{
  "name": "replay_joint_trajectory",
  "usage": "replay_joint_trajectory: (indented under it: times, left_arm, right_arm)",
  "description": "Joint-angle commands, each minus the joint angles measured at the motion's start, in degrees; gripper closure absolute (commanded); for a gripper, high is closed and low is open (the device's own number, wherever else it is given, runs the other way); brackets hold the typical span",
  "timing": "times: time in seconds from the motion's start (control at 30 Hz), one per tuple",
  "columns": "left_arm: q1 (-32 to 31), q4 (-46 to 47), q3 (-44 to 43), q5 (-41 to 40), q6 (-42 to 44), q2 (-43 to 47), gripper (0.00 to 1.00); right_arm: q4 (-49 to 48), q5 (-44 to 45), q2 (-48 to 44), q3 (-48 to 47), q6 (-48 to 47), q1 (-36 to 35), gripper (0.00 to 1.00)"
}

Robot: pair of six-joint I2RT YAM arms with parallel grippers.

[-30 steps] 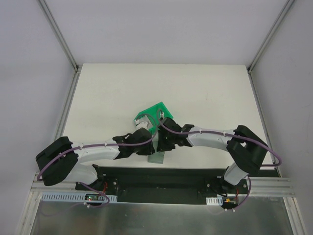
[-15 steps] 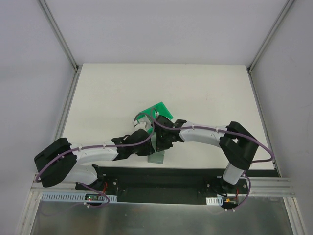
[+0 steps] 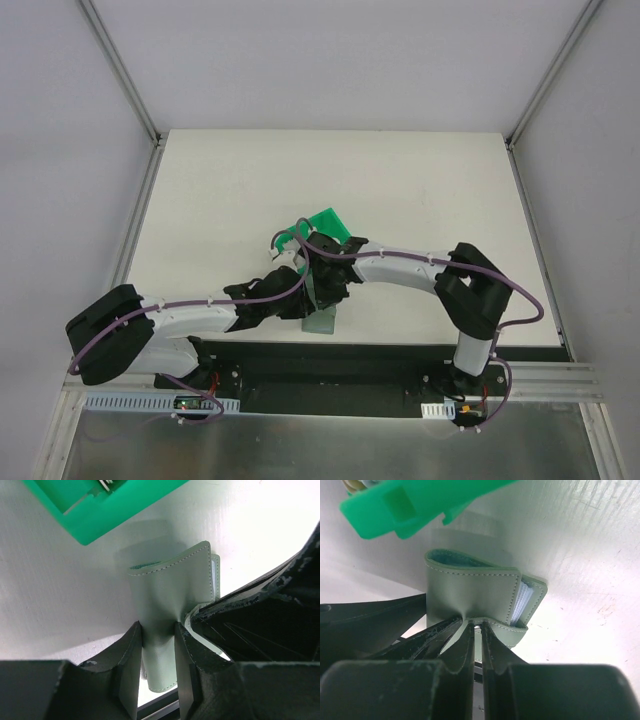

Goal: Put the credit cards into the card holder
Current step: Close the card holder at the center of the board.

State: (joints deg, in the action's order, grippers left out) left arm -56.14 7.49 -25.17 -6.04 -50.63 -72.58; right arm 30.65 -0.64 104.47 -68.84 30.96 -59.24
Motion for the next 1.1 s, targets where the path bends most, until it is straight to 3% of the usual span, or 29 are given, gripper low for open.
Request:
replay_joint_trajectory:
  times: [0.0, 0.43, 0.8, 1.07]
  left_arm:
    - [-0.9, -1.2, 2.1, 5.3, 0.4, -0.8, 0.95]
    - [-0.9, -0.1, 2.7, 5.4, 0.7, 0.1, 0.95]
    - [-0.9, -1.1, 2.4, 3.1, 1.0, 2.8, 0.82]
    - [-0.9, -3.5, 0.0, 1.3, 2.6, 2.6, 0.78]
  right_arm:
    - [5.0, 7.5, 9.3, 2.2, -2.8, -0.1, 0.93]
    - [2.0, 6.5, 11.4, 3.6, -3.9, 1.0, 0.93]
    - [-19.6, 2.9, -9.4, 17.9, -2.2, 2.3, 0.83]
    - [-23.8, 1.3, -12.8, 21.5, -0.6, 3.3, 0.82]
